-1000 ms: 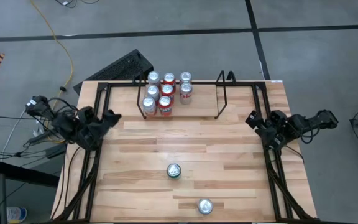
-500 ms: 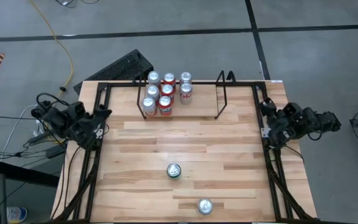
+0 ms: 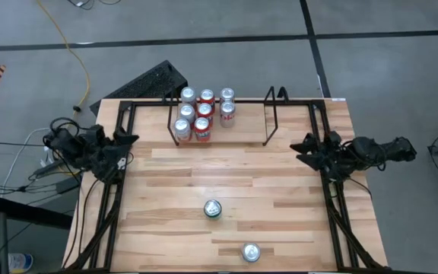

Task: Place canned beverage on shelf
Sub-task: Put the silver soda can on the shelf aligned with the other silver soda cans

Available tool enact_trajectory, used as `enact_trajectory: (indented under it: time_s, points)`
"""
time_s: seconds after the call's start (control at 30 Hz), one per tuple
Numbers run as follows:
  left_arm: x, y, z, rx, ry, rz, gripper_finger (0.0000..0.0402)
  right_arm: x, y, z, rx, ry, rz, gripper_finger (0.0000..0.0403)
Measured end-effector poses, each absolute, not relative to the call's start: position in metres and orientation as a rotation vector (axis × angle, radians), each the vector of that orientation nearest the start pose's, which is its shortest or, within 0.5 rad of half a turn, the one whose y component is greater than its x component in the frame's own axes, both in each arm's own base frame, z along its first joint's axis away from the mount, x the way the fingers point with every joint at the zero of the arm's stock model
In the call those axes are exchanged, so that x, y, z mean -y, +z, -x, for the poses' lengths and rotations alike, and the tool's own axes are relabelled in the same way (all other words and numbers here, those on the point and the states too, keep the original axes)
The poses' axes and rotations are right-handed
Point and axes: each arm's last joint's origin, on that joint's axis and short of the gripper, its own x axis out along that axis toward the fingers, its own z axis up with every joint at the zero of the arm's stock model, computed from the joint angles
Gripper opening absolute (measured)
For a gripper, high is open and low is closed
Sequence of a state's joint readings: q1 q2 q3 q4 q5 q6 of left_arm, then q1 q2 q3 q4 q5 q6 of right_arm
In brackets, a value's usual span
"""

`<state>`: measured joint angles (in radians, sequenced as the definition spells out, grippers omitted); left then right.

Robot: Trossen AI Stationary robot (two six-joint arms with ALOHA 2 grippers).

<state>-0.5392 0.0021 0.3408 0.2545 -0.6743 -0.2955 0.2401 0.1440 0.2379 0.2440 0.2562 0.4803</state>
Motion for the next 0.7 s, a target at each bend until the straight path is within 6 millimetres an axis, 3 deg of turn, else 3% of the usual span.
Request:
enact_trajectory:
  time_s: [0.13, 0.43, 0.7]
  points:
    - [0.0077, 0.2883, -0.0481, 0.468, 0.061, 0.63, 0.0247, -0.0134, 0.2562, -0.0865, 0.331, 0.064, -0.607, 0.0223]
    - [0.0053, 0.2848, -0.0488, 0.446, 0.17, 0.66, 0.0247, -0.0117, 0.2597, -0.085, 0.379, 0.013, -0.535, 0.0223]
    - [0.0056, 0.2822, -0.0499, 0.442, 0.152, 0.832, 0.0247, -0.0104, 0.2614, -0.0843, 0.403, -0.032, -0.493, 0.0223]
